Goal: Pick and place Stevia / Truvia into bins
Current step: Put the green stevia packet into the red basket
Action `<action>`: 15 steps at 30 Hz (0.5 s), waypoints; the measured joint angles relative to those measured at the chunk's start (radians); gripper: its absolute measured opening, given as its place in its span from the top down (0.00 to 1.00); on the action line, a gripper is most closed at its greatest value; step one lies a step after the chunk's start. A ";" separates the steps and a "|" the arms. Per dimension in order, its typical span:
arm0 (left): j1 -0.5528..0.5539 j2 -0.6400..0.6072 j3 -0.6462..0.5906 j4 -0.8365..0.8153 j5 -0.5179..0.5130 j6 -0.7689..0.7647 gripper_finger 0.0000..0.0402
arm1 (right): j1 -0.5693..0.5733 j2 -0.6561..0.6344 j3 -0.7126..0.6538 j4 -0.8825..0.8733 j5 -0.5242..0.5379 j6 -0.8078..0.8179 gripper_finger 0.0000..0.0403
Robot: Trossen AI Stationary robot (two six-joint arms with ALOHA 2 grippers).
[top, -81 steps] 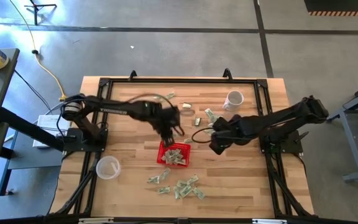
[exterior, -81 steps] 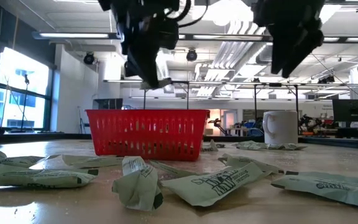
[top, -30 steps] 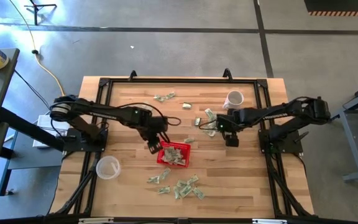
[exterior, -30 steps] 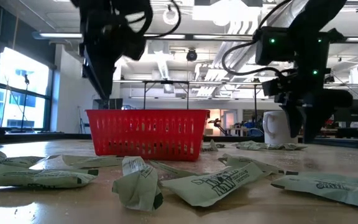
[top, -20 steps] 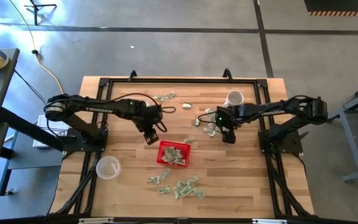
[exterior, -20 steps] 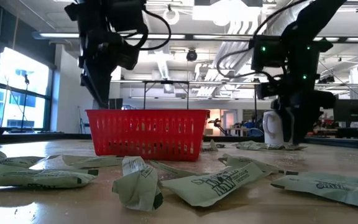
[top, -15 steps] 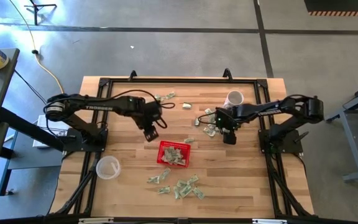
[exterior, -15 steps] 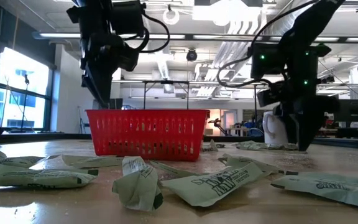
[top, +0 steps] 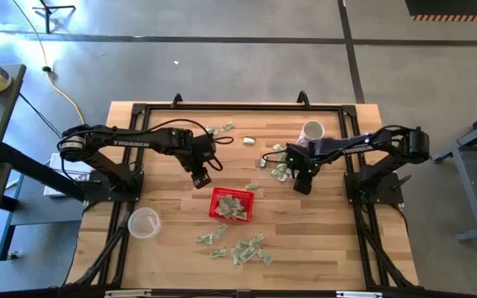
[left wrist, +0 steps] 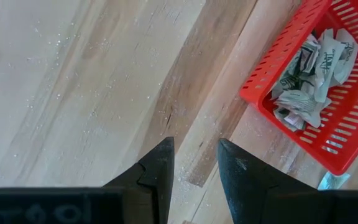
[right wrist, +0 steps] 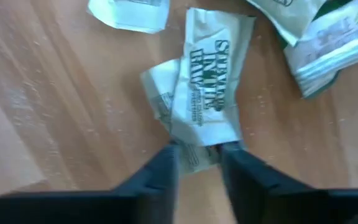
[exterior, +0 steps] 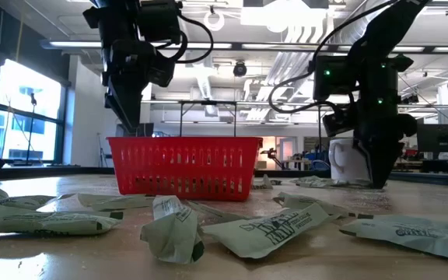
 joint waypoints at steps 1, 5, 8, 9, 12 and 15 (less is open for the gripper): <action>0.000 0.000 0.000 0.000 0.000 -0.001 0.61 | 0.000 0.000 0.004 -0.001 -0.010 0.018 0.84; 0.000 0.000 0.000 0.000 0.000 -0.025 0.61 | 0.007 0.006 0.046 -0.018 -0.059 0.077 0.97; 0.000 0.000 0.000 0.004 0.000 -0.044 0.61 | 0.037 0.008 0.124 -0.023 -0.081 0.115 0.94; 0.000 0.000 0.000 0.006 0.000 -0.052 0.61 | 0.053 0.006 0.154 -0.029 -0.096 0.118 0.94; 0.000 0.000 0.000 0.014 0.028 -0.078 0.61 | 0.105 0.006 0.254 -0.068 -0.144 0.120 0.98; -0.001 0.000 0.000 0.018 0.076 -0.102 0.61 | 0.160 0.005 0.362 -0.077 -0.183 0.134 0.97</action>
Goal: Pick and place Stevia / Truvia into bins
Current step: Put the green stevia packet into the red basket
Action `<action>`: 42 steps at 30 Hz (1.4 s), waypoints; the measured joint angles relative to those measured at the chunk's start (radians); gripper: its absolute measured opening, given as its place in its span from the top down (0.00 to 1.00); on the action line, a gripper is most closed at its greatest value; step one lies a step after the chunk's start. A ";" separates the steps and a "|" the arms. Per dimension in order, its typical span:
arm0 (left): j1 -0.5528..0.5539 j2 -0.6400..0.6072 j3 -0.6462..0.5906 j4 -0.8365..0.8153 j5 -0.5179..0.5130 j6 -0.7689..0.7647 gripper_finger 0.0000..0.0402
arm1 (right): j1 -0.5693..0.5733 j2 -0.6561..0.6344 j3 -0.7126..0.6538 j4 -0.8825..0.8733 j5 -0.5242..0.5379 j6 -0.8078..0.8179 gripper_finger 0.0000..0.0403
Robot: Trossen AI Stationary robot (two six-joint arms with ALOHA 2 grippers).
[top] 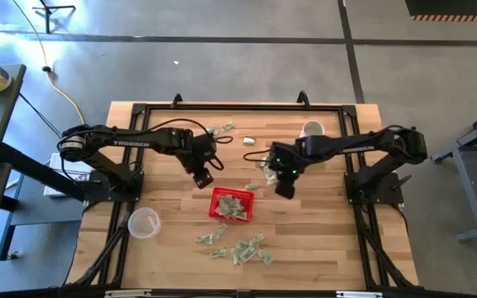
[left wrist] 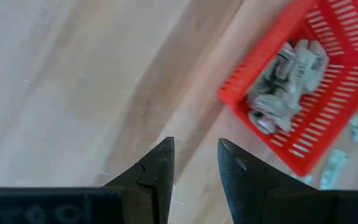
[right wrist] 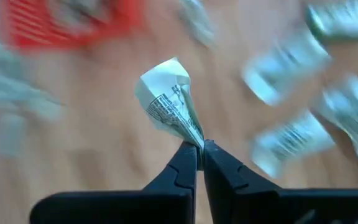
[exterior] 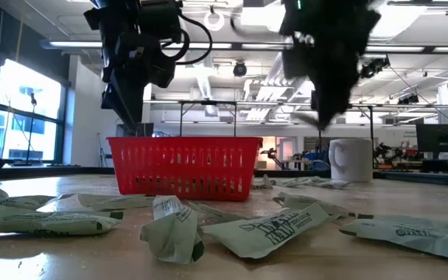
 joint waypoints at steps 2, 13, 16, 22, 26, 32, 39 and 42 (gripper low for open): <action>-0.008 0.000 0.000 0.000 0.021 -0.013 0.61 | 0.032 0.000 0.060 -0.005 -0.010 0.024 0.97; -0.124 -0.042 0.014 0.084 -0.003 -0.112 0.61 | 0.104 0.109 0.171 0.183 -0.032 0.076 0.96; -0.162 -0.081 0.045 0.054 -0.107 -0.144 0.61 | 0.119 0.177 0.171 0.264 -0.040 0.097 0.96; -0.212 -0.206 0.063 -0.093 -0.304 -0.280 0.61 | 0.152 0.253 0.171 0.362 -0.059 0.134 0.90; -0.208 -0.271 0.063 -0.163 -0.377 -0.360 0.61 | 0.163 0.251 0.171 0.367 -0.017 0.149 0.77; -0.168 -0.294 0.063 -0.192 -0.438 -0.368 0.61 | 0.143 0.213 0.171 0.374 0.058 0.156 0.49; 0.017 -0.196 0.064 -0.209 -0.442 -0.098 0.61 | 0.132 0.064 0.173 0.274 0.263 0.099 0.27; 0.193 -0.115 0.064 -0.213 -0.337 -0.122 0.61 | 0.118 -0.001 0.173 0.181 0.362 0.142 0.26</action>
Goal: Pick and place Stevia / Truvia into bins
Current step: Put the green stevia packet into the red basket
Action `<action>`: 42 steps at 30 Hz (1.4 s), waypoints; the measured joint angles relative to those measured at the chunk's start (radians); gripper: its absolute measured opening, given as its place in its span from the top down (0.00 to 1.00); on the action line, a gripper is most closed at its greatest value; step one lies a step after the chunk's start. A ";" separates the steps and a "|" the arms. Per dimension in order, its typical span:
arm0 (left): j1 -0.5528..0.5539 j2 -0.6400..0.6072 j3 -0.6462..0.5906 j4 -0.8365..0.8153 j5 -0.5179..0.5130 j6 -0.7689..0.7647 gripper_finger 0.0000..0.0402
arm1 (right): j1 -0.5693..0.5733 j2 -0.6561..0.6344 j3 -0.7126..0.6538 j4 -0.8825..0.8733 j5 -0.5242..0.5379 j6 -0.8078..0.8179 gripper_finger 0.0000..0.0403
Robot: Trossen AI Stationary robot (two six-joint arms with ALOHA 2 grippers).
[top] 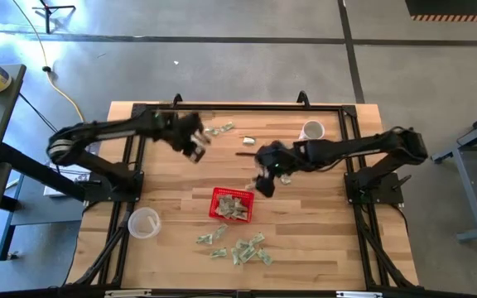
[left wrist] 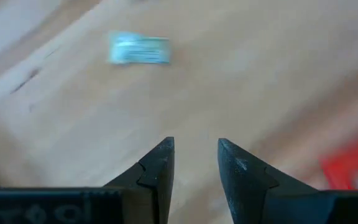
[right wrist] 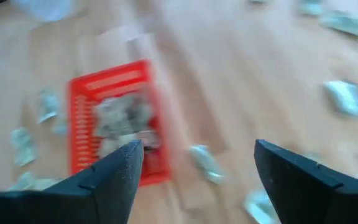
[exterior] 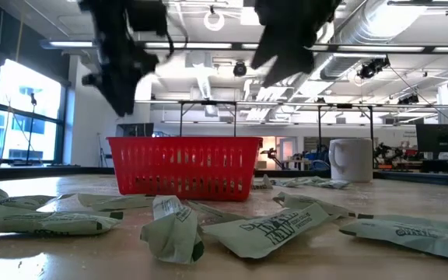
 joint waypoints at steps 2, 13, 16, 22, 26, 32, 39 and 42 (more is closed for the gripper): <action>0.109 0.056 0.000 0.025 0.012 -0.028 0.61 | -0.017 -0.034 0.000 -0.069 0.057 0.065 0.26; 0.229 0.268 0.000 0.163 -0.061 0.748 0.61 | -0.039 -0.085 0.000 -0.200 0.116 0.157 0.26; 0.247 0.306 0.000 0.169 -0.088 0.876 0.61 | -0.042 -0.084 0.000 -0.200 0.116 0.165 0.26; 0.243 0.370 -0.001 0.197 -0.064 1.061 0.61 | -0.069 -0.083 0.000 -0.200 0.109 0.165 0.26; 0.229 0.385 -0.001 0.216 -0.062 1.144 0.61 | -0.080 -0.083 0.000 -0.203 0.093 0.177 0.26; 0.206 0.384 -0.001 0.250 -0.038 1.220 0.61 | -0.084 -0.083 0.000 -0.233 0.074 0.195 0.26; 0.192 0.386 -0.001 0.315 0.007 1.306 0.61 | -0.083 -0.083 0.000 -0.247 0.075 0.199 0.26; 0.194 0.387 -0.001 0.319 0.029 1.307 0.61 | -0.082 -0.083 0.000 -0.247 0.076 0.199 0.26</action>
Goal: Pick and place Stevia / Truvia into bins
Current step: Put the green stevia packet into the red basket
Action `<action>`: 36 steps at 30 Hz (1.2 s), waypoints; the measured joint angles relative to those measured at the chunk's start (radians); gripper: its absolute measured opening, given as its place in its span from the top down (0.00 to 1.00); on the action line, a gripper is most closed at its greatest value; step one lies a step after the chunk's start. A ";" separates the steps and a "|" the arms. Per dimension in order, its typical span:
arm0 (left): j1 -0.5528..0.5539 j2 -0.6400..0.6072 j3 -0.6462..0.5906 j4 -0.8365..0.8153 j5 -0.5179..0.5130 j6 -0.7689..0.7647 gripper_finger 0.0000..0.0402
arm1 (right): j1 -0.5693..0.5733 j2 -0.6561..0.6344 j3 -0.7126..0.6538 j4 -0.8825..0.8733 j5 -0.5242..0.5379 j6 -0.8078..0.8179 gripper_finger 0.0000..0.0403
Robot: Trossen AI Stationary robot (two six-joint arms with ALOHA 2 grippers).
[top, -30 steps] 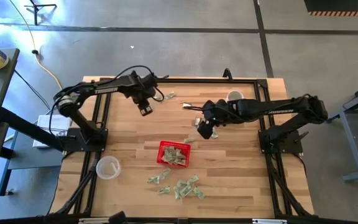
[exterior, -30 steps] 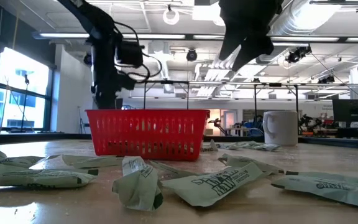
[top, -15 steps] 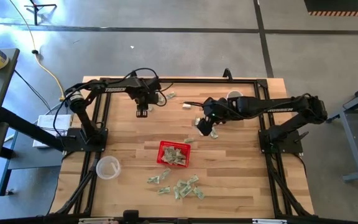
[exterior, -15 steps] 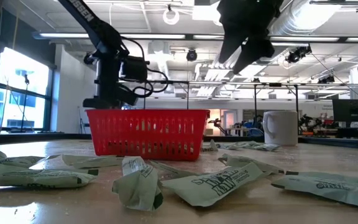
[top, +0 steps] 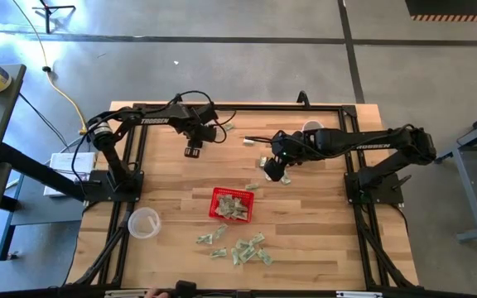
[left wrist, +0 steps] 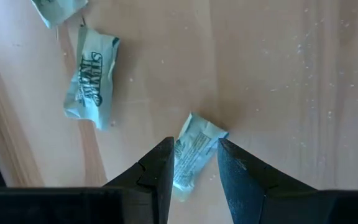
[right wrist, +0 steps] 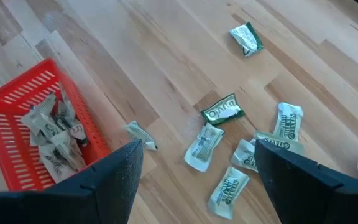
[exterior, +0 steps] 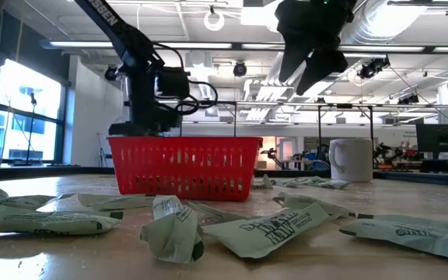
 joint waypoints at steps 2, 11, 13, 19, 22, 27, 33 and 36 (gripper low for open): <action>0.000 0.001 -0.010 0.004 0.000 0.013 0.61 | 0.000 0.000 0.000 0.000 0.003 0.000 0.26; -0.015 0.003 -0.052 0.003 -0.121 -0.027 0.61 | 0.000 0.000 0.000 0.000 0.038 0.000 0.26; -0.025 0.003 -0.033 -0.024 -0.175 -0.118 0.61 | 0.000 0.001 0.000 0.000 0.049 0.000 0.26; -0.028 0.003 -0.023 0.009 -0.154 -0.188 0.59 | -0.004 0.001 0.000 0.000 0.058 -0.009 0.26; -0.033 0.003 -0.023 0.028 -0.132 -0.187 0.50 | -0.005 0.001 0.000 0.000 0.056 -0.013 0.26; -0.035 0.003 -0.023 0.020 -0.140 -0.110 0.31 | -0.005 0.001 0.000 0.000 0.055 -0.015 0.26; -0.033 0.003 -0.023 0.035 -0.107 0.033 0.25 | -0.004 0.001 0.000 -0.010 0.055 -0.010 0.26; -0.033 0.010 -0.023 0.057 -0.055 0.057 0.29 | -0.004 0.001 0.000 -0.012 0.055 -0.009 0.26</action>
